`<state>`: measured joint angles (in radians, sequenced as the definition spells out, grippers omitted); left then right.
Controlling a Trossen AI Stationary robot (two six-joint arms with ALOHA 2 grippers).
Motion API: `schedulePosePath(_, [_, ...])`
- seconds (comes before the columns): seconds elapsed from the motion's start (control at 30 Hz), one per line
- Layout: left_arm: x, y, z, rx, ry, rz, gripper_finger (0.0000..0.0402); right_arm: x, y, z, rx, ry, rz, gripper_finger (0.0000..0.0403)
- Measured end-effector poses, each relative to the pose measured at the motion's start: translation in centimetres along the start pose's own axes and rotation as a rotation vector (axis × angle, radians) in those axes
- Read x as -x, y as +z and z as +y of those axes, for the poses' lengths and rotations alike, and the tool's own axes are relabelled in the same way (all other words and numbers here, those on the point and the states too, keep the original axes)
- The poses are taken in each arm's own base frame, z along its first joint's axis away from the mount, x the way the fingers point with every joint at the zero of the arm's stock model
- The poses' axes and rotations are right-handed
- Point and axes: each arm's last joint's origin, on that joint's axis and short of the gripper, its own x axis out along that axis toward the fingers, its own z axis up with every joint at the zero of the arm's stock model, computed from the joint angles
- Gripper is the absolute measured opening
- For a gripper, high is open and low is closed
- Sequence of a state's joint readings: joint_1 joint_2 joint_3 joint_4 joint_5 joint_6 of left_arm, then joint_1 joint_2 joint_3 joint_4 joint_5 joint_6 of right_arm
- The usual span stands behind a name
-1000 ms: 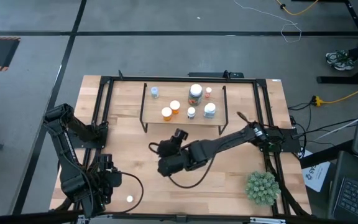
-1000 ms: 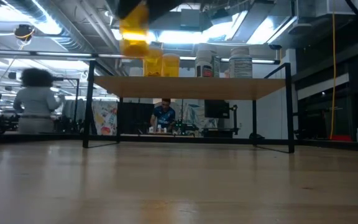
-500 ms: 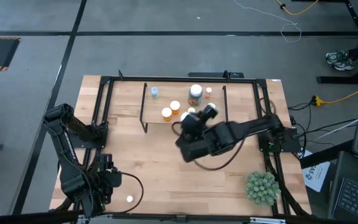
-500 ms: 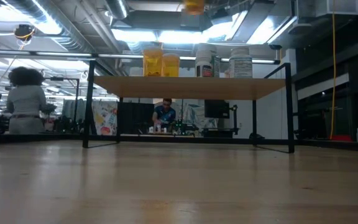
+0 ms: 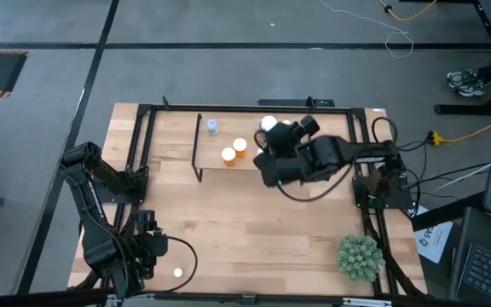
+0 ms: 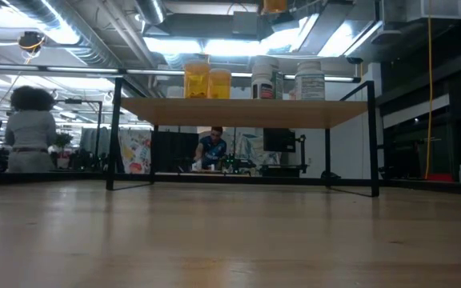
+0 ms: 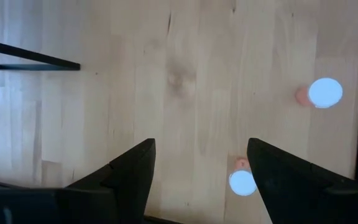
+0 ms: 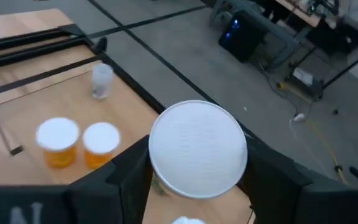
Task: Pick and place medicine bottles onto shelf by color
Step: Put the orange pill bottle on the shelf
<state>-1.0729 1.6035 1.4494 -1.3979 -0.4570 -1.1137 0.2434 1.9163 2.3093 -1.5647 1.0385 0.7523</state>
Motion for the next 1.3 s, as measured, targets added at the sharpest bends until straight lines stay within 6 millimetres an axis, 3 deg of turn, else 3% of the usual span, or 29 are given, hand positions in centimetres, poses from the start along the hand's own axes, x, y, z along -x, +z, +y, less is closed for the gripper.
schedulePosePath(0.3, [0.0, 0.1, 0.0, -0.025, 0.014, -0.028, 0.0250, -4.9, 0.5, 0.1, -0.006, 0.077, 0.140, 0.0218])
schedulePosePath(0.6, [0.0, 0.1, 0.0, -0.025, 0.015, -0.029, 0.0250, -9.7, 1.7, 2.2, -0.006, 0.210, 0.022, 0.0218])
schedulePosePath(0.93, [0.0, 0.1, 0.0, -0.025, 0.014, -0.029, 0.0251, -17.2, -0.3, 1.8, -0.073, 0.210, 0.040, 0.0218])
schedulePosePath(1.1, [0.0, 0.1, 0.0, -0.025, 0.015, -0.029, 0.0251, -19.4, -0.6, 1.3, -0.136, 0.341, 0.054, 0.0218])
schedulePosePath(1.3, [0.0, 0.1, 0.0, -0.024, 0.014, -0.029, 0.0251, -20.6, -0.6, 1.0, -0.156, 0.417, 0.074, 0.0218])
